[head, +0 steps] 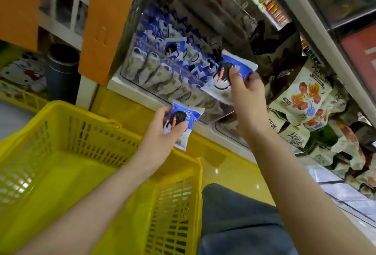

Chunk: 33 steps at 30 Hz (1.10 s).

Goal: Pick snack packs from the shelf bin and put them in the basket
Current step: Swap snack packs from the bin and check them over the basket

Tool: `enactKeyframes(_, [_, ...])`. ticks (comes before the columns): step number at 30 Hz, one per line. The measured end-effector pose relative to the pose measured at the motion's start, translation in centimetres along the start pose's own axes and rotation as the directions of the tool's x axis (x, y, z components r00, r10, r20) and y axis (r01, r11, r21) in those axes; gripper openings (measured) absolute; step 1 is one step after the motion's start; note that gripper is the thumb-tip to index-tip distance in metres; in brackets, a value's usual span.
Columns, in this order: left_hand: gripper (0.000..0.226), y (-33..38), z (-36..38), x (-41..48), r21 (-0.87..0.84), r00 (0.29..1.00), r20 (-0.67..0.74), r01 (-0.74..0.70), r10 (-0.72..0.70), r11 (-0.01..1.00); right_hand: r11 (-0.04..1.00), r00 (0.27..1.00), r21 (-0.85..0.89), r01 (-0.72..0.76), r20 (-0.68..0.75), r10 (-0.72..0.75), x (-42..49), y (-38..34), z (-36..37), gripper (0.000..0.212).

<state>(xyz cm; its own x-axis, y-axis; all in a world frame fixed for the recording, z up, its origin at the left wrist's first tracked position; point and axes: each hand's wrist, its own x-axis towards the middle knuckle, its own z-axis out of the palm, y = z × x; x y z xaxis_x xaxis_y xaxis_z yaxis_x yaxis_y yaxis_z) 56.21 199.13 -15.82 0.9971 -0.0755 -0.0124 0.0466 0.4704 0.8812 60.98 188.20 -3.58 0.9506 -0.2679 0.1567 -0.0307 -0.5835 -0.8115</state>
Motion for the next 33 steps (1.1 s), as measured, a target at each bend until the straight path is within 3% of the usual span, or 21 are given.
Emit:
enactKeyframes(2, [0.024, 0.7, -0.6, 0.5, 0.031, 0.998, -0.005, -0.065, 0.065, 0.997, 0.990, 0.991, 0.058, -0.132, -0.001, 0.132, 2.6, -1.0, 1.2, 0.007])
enactKeyframes(4, [0.026, 1.4, -1.2, 1.0, 0.057, 0.995, -0.009, -0.097, 0.098, 0.994, 0.979, 0.984, 0.107, -0.171, -0.025, 0.175, 4.7, -1.6, 2.3, 0.010])
enactKeyframes(10, [0.028, 2.5, -1.9, 1.8, 0.086, 0.994, -0.014, -0.110, 0.112, 0.990, 0.995, 0.995, 0.074, -0.060, -0.081, 0.066, 8.1, -1.5, 5.3, 0.026])
enactKeyframes(15, [0.031, 2.8, -2.2, 2.1, 0.074, 0.996, 0.006, -0.094, 0.094, 0.993, 0.957, 0.986, -0.258, -0.131, 0.068, 0.153, 10.1, -0.8, 7.0, 0.018])
enactKeyframes(20, [0.032, 2.9, -2.5, 2.2, 0.073, 0.995, 0.002, -0.102, 0.102, 0.992, 0.852, 0.983, -0.514, 0.095, 0.182, 0.001, 10.5, -0.9, 6.2, 0.032])
enactKeyframes(23, [0.032, 2.9, -2.7, 2.1, 0.068, 0.995, 0.007, -0.098, 0.098, 0.993, 0.809, 0.967, -0.573, 0.129, 0.254, 0.025, 10.8, -1.1, 6.7, 0.023])
enactKeyframes(28, [0.031, 2.9, -2.7, 1.9, 0.075, 0.995, 0.011, -0.101, 0.101, 0.992, 0.877, 0.972, -0.469, 0.106, 0.235, 0.008, 11.8, -1.0, 8.2, 0.040])
enactKeyframes(33, [0.031, 2.9, -2.9, 1.7, 0.100, 0.996, 0.001, -0.089, 0.089, 0.991, 0.883, 0.932, -0.445, 0.153, 0.362, 0.021, 11.8, -0.5, 8.6, 0.032])
